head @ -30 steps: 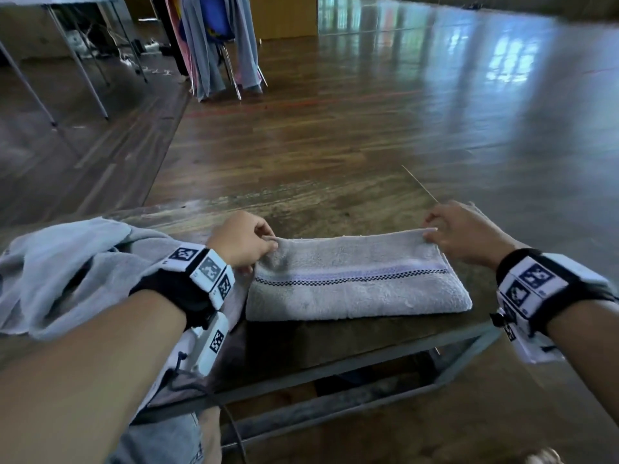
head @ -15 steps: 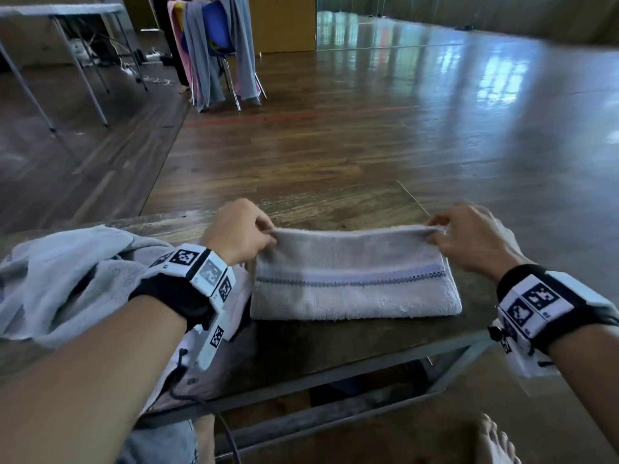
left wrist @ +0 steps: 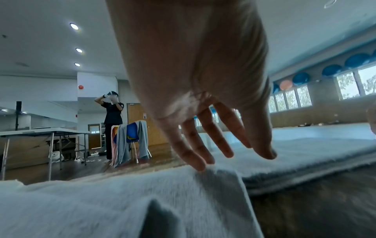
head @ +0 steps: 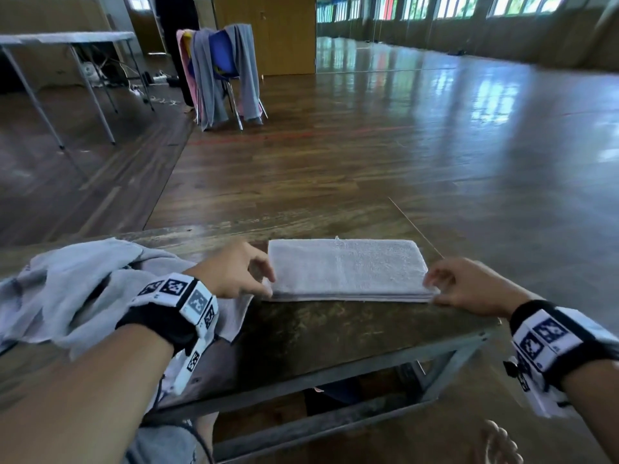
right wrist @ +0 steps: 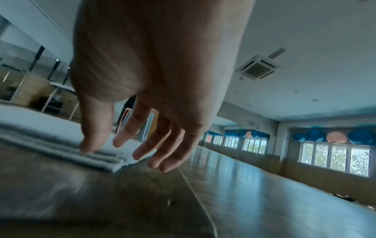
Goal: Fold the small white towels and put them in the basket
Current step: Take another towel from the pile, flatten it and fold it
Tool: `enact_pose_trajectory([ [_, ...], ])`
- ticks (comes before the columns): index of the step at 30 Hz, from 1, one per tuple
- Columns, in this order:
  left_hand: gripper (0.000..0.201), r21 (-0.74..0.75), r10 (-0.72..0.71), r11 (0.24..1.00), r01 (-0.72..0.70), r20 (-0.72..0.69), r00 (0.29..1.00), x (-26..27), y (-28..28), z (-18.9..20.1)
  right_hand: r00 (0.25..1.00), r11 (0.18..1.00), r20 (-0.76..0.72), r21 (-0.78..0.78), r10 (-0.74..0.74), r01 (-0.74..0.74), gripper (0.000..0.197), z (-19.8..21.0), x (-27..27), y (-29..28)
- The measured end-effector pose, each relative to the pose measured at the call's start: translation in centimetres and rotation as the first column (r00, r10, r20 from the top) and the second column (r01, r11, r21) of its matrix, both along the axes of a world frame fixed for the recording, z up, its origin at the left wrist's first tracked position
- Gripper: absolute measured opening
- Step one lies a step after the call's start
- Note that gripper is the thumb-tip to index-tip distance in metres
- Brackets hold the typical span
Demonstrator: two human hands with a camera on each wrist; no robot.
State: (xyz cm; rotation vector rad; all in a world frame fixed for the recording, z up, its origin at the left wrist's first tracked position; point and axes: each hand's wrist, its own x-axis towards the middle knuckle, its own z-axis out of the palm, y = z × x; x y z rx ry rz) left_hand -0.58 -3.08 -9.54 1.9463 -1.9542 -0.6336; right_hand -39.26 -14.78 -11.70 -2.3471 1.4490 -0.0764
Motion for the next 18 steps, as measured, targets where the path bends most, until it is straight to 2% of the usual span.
enact_pose_trajectory([
  [4,0.02,0.037,0.147,0.988,-0.151,0.094,0.985,-0.5,-1.1,-1.7,0.993,0.993,0.018,-0.007,-0.118,0.118,0.016,-1.1,0.5,0.0],
  [7,0.04,0.105,0.244,0.957,-0.272,0.225,0.944,-1.3,-2.0,-2.5,0.978,0.978,-0.001,-0.006,-0.209,0.209,0.012,-1.3,1.5,0.1],
  [9,0.05,0.116,0.315,0.929,-0.352,0.256,0.914,-1.9,-2.2,-2.7,0.968,0.968,-0.017,-0.001,-0.251,0.251,0.011,-1.4,1.9,0.3],
  [12,0.046,0.127,0.355,0.903,-0.411,0.319,0.879,-2.6,-2.3,-2.5,0.954,0.955,-0.037,-0.007,-0.297,0.297,0.008,-1.0,2.2,0.6],
  [15,0.042,0.141,0.377,0.885,-0.443,0.34,0.862,-2.7,-2.5,-2.3,0.948,0.948,-0.035,-0.006,-0.317,0.317,0.017,-0.1,2.7,0.9],
  [18,0.039,0.114,0.413,0.875,-0.471,0.333,0.848,-2.5,-2.6,-1.7,0.939,0.94,-0.027,-0.012,-0.342,0.342,0.018,0.8,2.9,1.0],
])
